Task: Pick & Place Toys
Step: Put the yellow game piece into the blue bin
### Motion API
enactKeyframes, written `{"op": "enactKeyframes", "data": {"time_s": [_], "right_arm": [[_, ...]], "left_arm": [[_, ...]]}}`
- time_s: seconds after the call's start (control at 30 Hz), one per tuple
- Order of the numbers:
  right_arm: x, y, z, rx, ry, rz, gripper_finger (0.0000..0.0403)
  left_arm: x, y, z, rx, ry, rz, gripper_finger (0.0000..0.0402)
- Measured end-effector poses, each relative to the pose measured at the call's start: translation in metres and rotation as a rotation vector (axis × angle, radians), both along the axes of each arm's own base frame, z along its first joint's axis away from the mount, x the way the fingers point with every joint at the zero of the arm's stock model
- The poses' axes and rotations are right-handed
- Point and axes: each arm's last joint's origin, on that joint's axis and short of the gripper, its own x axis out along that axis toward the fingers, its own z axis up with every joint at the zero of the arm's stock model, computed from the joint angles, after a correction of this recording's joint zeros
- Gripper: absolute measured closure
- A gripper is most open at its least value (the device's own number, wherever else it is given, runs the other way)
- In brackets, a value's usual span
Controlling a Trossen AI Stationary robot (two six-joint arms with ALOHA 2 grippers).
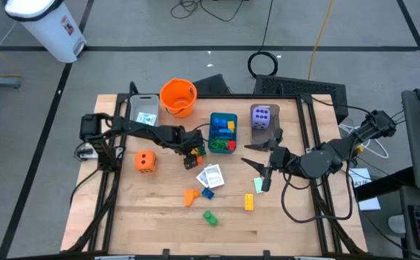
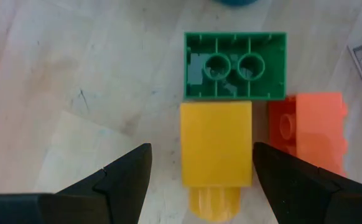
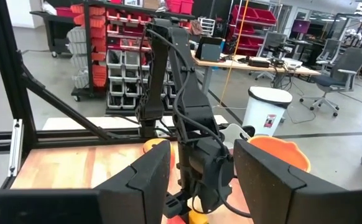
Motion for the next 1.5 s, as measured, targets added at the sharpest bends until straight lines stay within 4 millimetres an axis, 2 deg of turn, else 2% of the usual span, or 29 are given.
{"op": "enactKeyframes", "data": {"time_s": [0.33,0.67,0.73,0.83,0.97,1.07,1.17,1.27,1.37,1.5], "right_arm": [[0.000,0.000,0.000,0.001,0.000,0.000,0.0234],[0.000,0.000,0.000,0.022,-0.007,-0.002,0.0234],[0.000,0.000,0.000,0.022,-0.007,-0.002,0.0234],[0.000,0.000,0.000,0.019,-0.006,-0.002,0.0234],[0.000,0.000,0.001,0.021,-0.014,-0.001,0.0234],[0.000,0.000,0.002,0.004,-0.019,0.004,0.0234],[0.000,0.000,0.002,-0.034,-0.007,0.011,0.0234],[0.000,0.001,0.003,-0.036,-0.014,0.028,0.0234],[0.003,0.001,0.005,-0.032,-0.029,0.150,0.0234],[0.016,-0.006,0.002,-0.022,-0.026,0.265,0.0234]], "left_arm": [[0.000,-0.001,0.001,-0.035,-0.009,0.011,0.0125],[0.000,0.000,0.001,-0.052,-0.016,0.063,0.0238],[0.000,0.002,0.001,-0.064,-0.023,0.100,0.0254],[0.000,0.007,0.006,-0.093,-0.045,0.142,0.0257],[-0.002,0.013,0.028,-0.102,-0.122,0.141,0.0250],[-0.010,0.016,0.054,-0.084,-0.202,0.127,0.0236],[-0.021,0.015,0.085,-0.073,-0.317,0.117,0.0241],[-0.034,0.012,0.115,-0.151,-0.452,0.076,0.0255],[-0.044,0.006,0.141,-0.275,-0.591,0.056,0.0256],[-0.046,-0.009,0.166,-0.410,-0.762,-0.009,0.0242]]}}
